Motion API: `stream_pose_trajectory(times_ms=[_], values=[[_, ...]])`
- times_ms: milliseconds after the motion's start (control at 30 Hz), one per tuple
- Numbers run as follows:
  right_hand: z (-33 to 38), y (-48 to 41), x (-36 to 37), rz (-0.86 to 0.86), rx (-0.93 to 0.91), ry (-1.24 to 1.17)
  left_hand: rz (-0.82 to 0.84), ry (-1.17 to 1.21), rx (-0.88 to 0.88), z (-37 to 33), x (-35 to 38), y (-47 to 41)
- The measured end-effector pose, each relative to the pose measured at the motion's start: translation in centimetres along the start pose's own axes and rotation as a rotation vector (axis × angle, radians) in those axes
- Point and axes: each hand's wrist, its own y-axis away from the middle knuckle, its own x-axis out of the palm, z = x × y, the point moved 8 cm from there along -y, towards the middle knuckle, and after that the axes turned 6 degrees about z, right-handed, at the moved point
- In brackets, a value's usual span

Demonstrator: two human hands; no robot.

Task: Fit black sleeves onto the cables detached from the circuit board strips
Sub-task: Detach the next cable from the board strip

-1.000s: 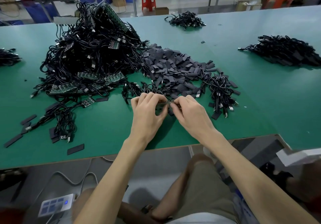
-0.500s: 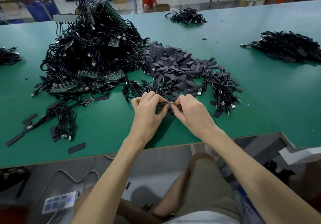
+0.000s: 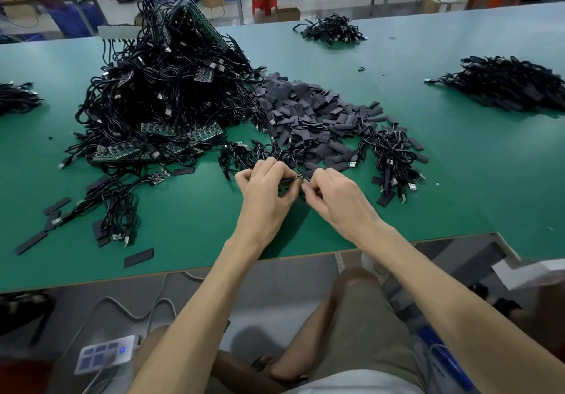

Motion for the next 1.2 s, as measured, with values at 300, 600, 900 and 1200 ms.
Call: stream_pose_trajectory(times_ms=[300, 600, 900, 1200], values=[[-1.3, 0.1, -1.9, -0.232, 0.140, -0.019, -0.034, -0.256, -0.074, 0.4, -0.1, 0.5], [-5.9, 0.5, -2.1, -0.313, 0.411, -0.421, 0.092, -0.465, -0.264, 2.4, 0.5, 1.1], [-7.8, 0.4, -1.6, -0.359, 0.418, -0.764, 0.246, -0.267, 0.080, -0.1, 3.0, 0.2], [-9.0, 0.7, -1.1, -0.388, 0.436, -0.945, 0.274, -0.189, -0.001, 0.7, 3.2, 0.1]])
